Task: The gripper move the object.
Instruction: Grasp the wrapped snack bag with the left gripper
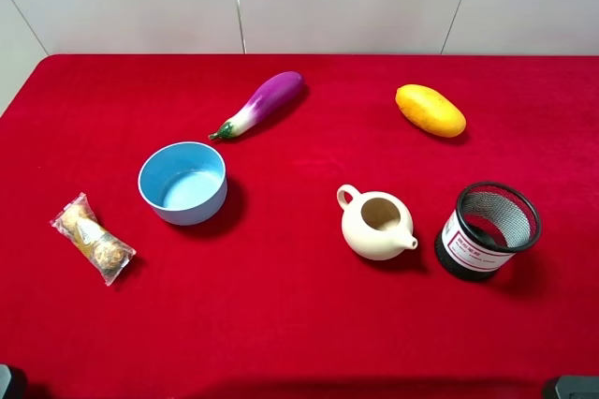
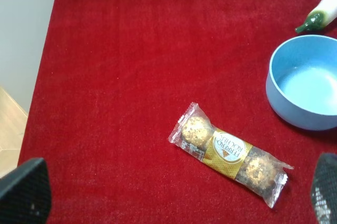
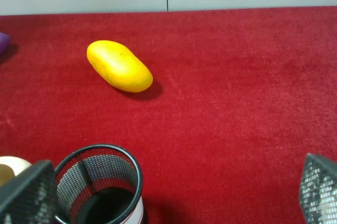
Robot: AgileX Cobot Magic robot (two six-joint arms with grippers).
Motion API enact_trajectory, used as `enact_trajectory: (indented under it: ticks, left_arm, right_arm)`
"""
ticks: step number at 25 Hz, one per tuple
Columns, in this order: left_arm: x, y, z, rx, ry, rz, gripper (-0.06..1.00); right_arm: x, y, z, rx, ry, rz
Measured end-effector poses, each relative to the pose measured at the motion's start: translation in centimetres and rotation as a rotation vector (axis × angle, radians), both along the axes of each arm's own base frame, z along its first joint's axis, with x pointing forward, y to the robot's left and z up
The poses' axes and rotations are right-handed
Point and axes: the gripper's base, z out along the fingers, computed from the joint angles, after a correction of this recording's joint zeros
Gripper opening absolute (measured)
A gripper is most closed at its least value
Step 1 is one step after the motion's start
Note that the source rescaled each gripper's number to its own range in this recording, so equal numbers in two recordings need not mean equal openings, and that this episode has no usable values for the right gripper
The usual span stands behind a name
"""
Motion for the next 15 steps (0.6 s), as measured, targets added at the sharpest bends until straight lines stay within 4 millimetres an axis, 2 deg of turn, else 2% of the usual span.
enact_trajectory:
  ticks: [15]
  left_arm:
    - [0.00,0.00,0.00,-0.002,0.000,0.001,0.98]
  right_arm:
    - [0.00,0.00,0.00,0.000,0.000,0.000]
